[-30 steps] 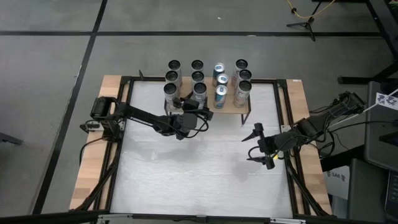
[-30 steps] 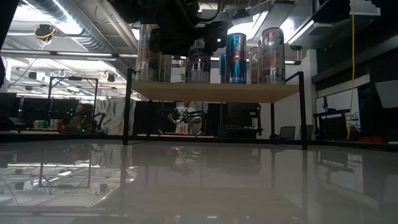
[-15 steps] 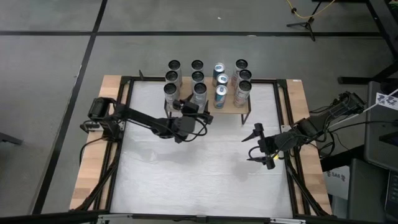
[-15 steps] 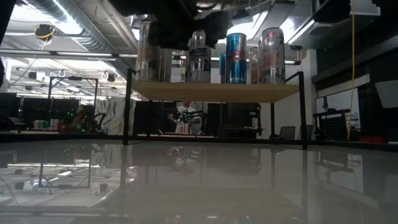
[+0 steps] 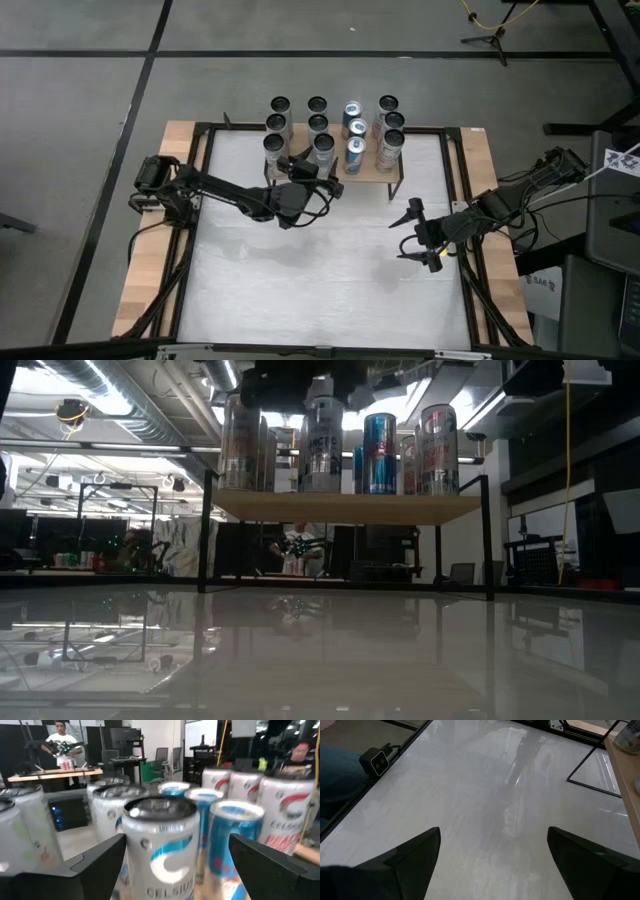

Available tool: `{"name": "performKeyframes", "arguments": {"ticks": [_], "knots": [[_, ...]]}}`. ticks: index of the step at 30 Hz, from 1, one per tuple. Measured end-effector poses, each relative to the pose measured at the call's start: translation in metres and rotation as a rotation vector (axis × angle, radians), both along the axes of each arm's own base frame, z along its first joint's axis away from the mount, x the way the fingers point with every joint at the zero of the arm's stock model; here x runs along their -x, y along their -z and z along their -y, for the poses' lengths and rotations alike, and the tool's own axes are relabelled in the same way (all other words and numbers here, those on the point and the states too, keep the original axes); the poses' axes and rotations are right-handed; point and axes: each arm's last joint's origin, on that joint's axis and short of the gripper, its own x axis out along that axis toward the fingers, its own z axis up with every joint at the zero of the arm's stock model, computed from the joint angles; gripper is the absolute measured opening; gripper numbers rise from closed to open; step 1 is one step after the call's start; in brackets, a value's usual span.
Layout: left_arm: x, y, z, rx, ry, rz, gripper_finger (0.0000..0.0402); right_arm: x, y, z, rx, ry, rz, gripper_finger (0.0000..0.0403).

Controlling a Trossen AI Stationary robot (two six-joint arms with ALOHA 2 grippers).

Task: Sort soda cans
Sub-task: Return to Home Position

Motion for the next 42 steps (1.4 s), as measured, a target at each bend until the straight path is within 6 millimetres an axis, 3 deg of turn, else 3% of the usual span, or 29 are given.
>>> {"name": "performKeyframes", "arguments": {"ticks": [4,15,21,25,36,42], "knots": [[-0.001,-0.018,0.005,-0.017,0.013,0.003,0.0348,0.0,0.0,0.0,0.0,0.0,0.0,0.0363],[-0.003,-0.089,0.033,-0.221,0.029,-0.31,0.0348,0.0,0.0,0.0,0.0,0.0,0.0,0.0363],[0.002,-0.119,0.05,-0.242,0.06,-0.291,0.0347,0.0,0.0,0.0,0.0,0.001,0.001,0.0363],[0.003,-0.118,0.059,-0.221,0.09,-0.239,0.0347,0.0,0.0,0.0,-0.002,0.001,0.005,0.0363],[-0.004,-0.083,0.072,-0.073,0.346,-0.149,0.0346,-0.001,-0.001,0.0,-0.008,0.002,0.016,0.0363],[-0.001,-0.09,0.073,-0.084,0.452,-0.139,0.0302,-0.003,-0.01,-0.002,-0.043,0.003,0.077,0.0363]]}}
